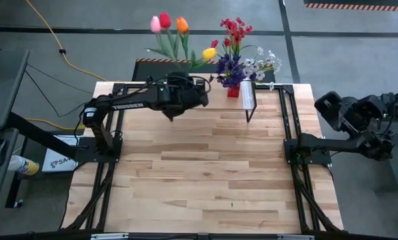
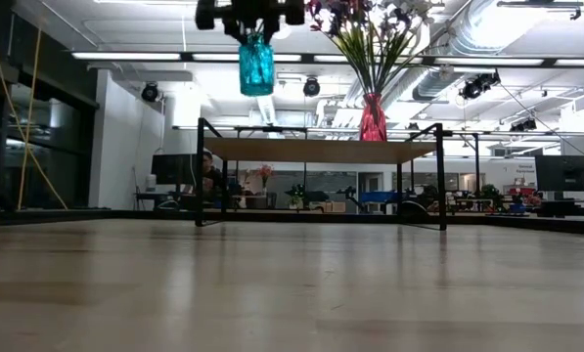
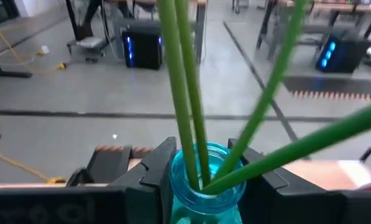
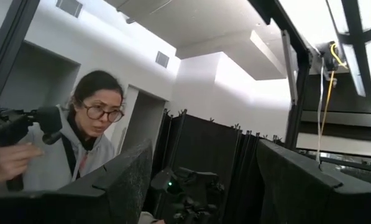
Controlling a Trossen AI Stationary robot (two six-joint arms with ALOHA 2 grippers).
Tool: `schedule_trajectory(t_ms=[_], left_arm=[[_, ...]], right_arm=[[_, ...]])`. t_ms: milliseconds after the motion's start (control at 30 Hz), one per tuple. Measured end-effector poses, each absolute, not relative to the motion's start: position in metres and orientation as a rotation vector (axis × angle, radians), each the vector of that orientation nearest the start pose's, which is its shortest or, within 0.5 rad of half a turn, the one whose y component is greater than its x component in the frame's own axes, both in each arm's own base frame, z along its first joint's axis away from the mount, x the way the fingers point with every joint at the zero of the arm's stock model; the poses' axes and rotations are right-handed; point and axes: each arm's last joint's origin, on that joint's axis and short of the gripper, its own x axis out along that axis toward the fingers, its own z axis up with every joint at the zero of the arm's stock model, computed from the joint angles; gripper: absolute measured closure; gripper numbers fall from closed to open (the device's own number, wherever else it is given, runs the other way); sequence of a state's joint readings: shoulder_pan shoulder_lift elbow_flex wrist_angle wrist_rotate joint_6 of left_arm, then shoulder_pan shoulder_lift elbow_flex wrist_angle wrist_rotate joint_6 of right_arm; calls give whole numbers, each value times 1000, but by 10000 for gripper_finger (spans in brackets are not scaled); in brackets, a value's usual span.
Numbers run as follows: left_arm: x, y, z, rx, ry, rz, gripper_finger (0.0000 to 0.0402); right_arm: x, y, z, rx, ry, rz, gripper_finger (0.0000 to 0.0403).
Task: Pick and place flowers into a vace then onto a shelf
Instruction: Put the blue transparent flower vase on the shelf
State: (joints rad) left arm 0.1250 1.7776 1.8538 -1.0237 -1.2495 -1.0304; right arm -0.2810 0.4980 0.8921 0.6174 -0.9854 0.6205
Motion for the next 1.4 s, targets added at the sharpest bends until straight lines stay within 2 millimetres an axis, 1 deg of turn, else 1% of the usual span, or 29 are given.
schedule_trajectory(t_ms=[67, 133, 200, 267, 333, 433, 700, 767, 833, 900, 1067, 1400], left_arm=[[360, 74, 374, -284, 110, 1513, 242], [362, 81, 367, -278, 144, 1524, 242], [369, 84, 361, -274, 130, 1534, 242], [370, 92, 354, -271, 172, 1546, 242], [376, 95, 346, -267, 176, 1556, 242], [380, 103, 337, -256, 196, 1578, 242], [387, 115, 317, -255, 210, 1623, 242], [387, 116, 314, -262, 213, 1628, 242], [389, 117, 309, -272, 178, 1643, 242], [387, 116, 302, -268, 196, 1656, 242], [384, 115, 291, -289, 152, 1680, 242], [384, 115, 285, -292, 138, 1685, 242]], right_arm=[[41, 13, 450, -48, -578, 860, 123], [41, 14, 450, -45, -574, 863, 123], [41, 13, 450, -43, -571, 862, 123], [41, 13, 449, -42, -569, 862, 123], [42, 13, 449, -39, -566, 862, 123], [42, 13, 449, -35, -560, 862, 123], [43, 13, 448, -31, -530, 881, 123], [43, 13, 447, -30, -522, 887, 123], [43, 14, 447, -20, -511, 897, 123], [43, 14, 447, -19, -502, 905, 123], [43, 14, 446, -20, -497, 910, 123], [44, 14, 446, -21, -495, 908, 123]])
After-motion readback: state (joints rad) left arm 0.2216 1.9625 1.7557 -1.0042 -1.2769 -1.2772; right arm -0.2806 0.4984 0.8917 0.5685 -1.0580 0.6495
